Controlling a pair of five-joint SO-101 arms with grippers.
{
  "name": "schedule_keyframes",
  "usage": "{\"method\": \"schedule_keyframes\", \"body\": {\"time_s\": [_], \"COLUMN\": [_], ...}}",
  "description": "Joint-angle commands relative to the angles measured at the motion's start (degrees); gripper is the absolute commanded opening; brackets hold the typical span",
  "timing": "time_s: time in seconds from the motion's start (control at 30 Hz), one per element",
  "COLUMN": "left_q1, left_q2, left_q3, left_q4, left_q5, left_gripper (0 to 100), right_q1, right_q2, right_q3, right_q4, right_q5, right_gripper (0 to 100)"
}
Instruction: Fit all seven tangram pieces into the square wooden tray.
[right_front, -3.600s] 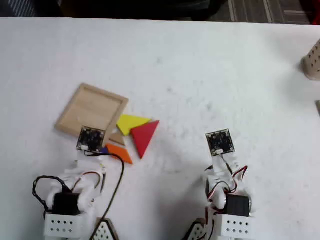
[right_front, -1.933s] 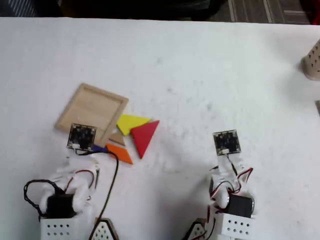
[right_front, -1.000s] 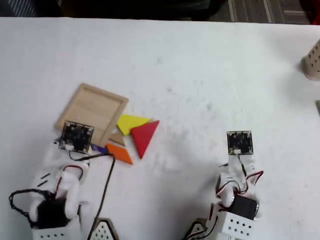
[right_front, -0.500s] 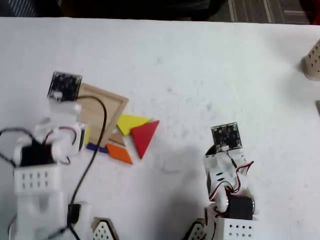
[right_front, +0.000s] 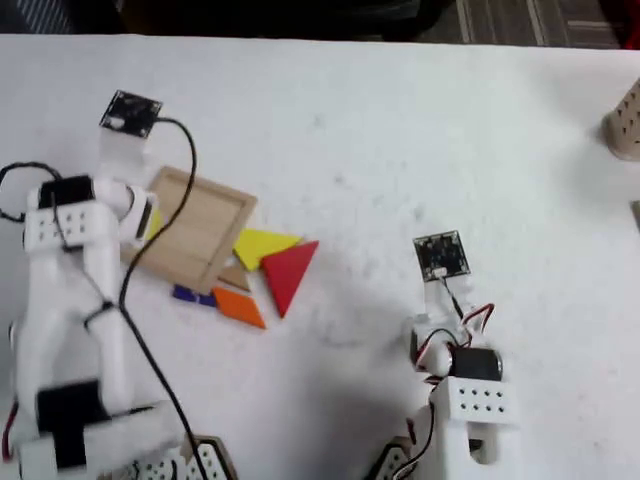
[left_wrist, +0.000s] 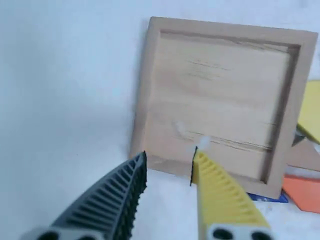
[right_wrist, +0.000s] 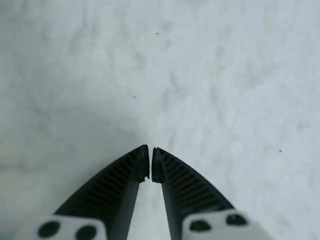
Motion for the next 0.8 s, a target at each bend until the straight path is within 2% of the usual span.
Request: {"method": "schedule_keyframes", "body": {"time_s": [0.0,0.17,0.5,0.6,0.77], "left_q1": [-1.0,-2.6,-2.9,-3.0,-4.4], "left_q2": [11.2,23.5,42.9,46.6,51.6], "left_q3": [-8.1,-16.2,-32.0,-36.4,-45.5], "left_q4": [-2.0,-8.4,-8.2,-4.5,6.3], "left_q5": [-5.1,-3.3,-3.3,-3.3,-3.4], "left_gripper": [18,18,18,17,17], "right_q1": [-0.6,-0.6,-0.6,-0.6,-0.6], "right_q2": [-0.1,-0.9,-0.9,-0.9,-0.9], "right_q3": [-2.5,-2.4,-2.4,-2.4,-2.4], "right_q4": [-1.1,-0.7,-0.8,-0.8,-0.8], "right_q5": [-0.4,-0.4,-0.4,-0.4,-0.4], "right_gripper": [1.8,1.8,1.8,1.8,1.8]}}
